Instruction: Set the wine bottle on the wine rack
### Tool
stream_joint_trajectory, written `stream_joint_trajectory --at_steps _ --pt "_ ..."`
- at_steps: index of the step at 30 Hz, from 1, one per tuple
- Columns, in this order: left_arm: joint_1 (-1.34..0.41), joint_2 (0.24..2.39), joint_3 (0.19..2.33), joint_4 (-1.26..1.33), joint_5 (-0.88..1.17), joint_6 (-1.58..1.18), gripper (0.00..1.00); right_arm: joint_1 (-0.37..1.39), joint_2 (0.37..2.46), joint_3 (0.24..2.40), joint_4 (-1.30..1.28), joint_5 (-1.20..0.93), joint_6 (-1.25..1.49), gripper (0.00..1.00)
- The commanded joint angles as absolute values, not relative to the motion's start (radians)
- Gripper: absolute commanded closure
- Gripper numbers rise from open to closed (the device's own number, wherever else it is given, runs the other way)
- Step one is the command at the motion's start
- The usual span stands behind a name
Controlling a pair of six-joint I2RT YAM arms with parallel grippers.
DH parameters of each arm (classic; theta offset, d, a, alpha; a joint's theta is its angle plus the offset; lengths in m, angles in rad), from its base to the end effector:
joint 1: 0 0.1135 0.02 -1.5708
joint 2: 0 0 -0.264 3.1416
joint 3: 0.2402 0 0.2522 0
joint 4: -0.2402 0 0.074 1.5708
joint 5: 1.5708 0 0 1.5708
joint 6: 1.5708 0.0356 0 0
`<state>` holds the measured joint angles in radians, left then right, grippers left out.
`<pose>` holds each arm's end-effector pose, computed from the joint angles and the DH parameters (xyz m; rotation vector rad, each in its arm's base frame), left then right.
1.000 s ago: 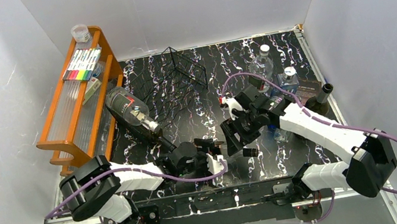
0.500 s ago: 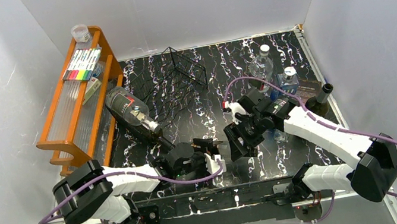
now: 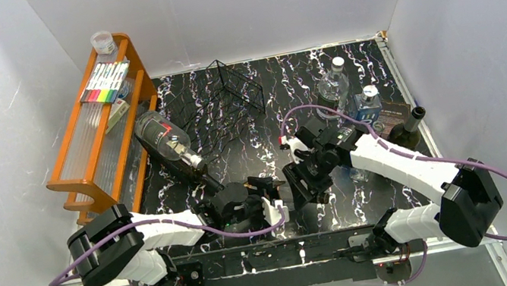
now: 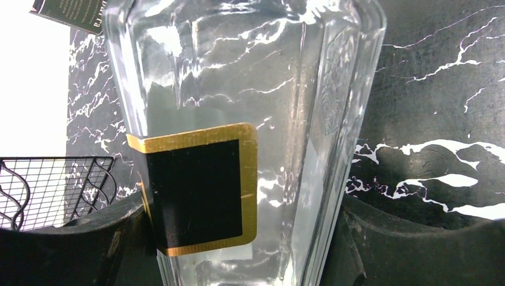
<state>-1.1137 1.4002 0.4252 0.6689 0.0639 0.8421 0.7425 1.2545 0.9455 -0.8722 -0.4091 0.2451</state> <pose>0.1157 -0.2404 0.1716 1.5864 1.0156 -0.2464 0.1599 0.1659 0.2484 -0.8249 2.7683 0.7971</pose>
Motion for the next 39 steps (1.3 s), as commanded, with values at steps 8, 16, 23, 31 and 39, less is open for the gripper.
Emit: stream_joint_trajectory --at_steps 8,16,23,31,39 --pt "-1.121 1.341 0.500 0.784 0.093 0.856 0.85 0.766 1.266 0.918 -0.826 -0.414 0.281 0.38" --pt "-1.121 1.331 0.508 0.787 0.097 0.850 0.85 0.771 1.287 0.899 -0.795 -0.396 0.300 0.38" --pt "-1.121 1.324 0.512 0.777 0.091 0.853 0.85 0.781 1.273 0.901 -0.798 -0.414 0.292 0.46" --pt "-1.117 1.321 0.507 0.769 0.089 0.802 0.87 0.788 1.206 0.903 -0.798 -0.432 0.296 0.39" --pt "-1.115 1.320 0.516 0.748 0.112 0.788 0.87 0.788 1.207 0.904 -0.782 -0.394 0.301 0.38"
